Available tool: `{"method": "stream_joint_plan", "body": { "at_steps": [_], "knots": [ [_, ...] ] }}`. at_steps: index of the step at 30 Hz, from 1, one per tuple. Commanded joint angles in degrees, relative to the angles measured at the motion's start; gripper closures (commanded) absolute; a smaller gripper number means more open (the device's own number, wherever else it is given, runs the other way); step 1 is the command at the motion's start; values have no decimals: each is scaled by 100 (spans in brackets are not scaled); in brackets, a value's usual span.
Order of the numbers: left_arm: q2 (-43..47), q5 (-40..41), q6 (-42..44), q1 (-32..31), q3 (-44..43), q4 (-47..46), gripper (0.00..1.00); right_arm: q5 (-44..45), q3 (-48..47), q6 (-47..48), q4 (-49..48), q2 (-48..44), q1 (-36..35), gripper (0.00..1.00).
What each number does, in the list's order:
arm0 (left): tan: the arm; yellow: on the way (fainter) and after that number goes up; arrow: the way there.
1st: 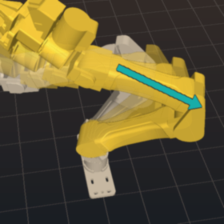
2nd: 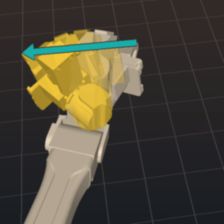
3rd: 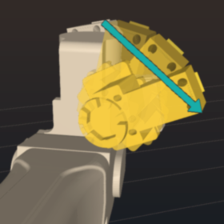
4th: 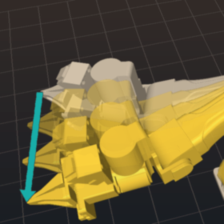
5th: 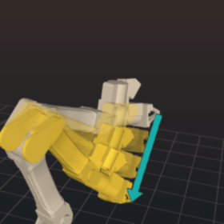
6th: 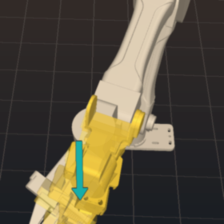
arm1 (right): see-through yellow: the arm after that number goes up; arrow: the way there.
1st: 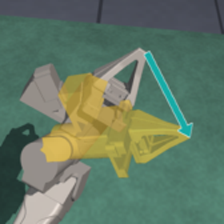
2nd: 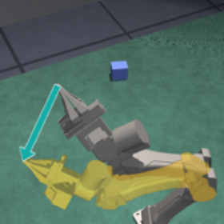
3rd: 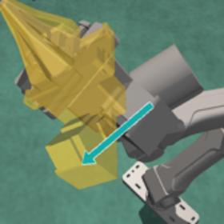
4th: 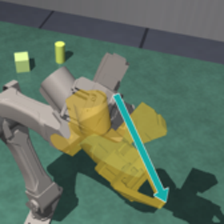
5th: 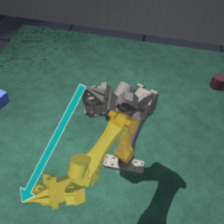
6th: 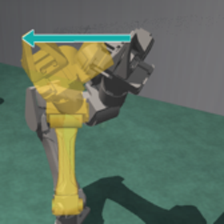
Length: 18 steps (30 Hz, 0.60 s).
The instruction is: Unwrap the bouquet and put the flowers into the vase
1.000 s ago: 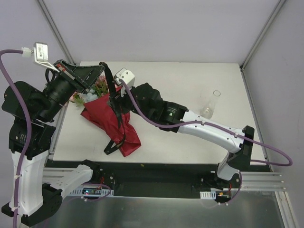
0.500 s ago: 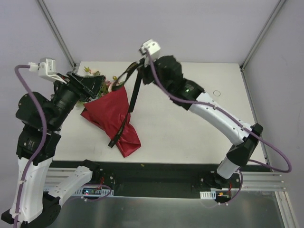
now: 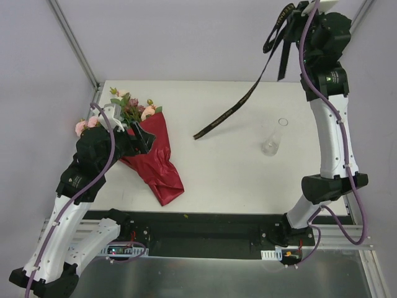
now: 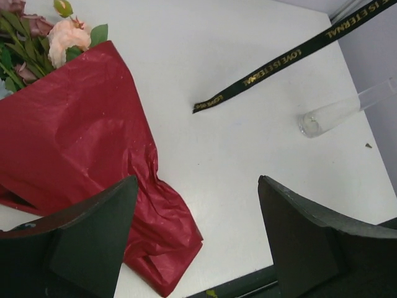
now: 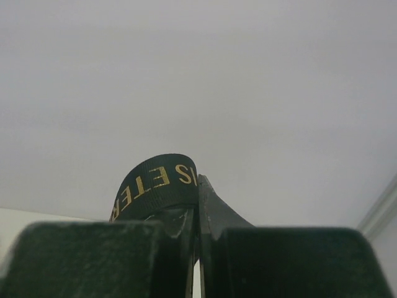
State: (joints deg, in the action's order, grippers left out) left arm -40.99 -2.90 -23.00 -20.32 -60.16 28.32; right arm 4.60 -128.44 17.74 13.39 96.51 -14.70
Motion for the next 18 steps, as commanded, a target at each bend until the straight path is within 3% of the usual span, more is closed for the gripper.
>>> {"method": "stream_joint_plan", "body": {
  "at_steps": [1,9,18],
  "knots": [
    [162,87,234,-69,233,-28,22,-249,29,55,23,298,711,99],
    [144,429,254,-69,584,359,20,-715,934,-1017,286,-9,2075,99],
    [338,448,-2,-69,883,394,19,-680,1242,-939,428,-299,3025,99]
  ]
}}
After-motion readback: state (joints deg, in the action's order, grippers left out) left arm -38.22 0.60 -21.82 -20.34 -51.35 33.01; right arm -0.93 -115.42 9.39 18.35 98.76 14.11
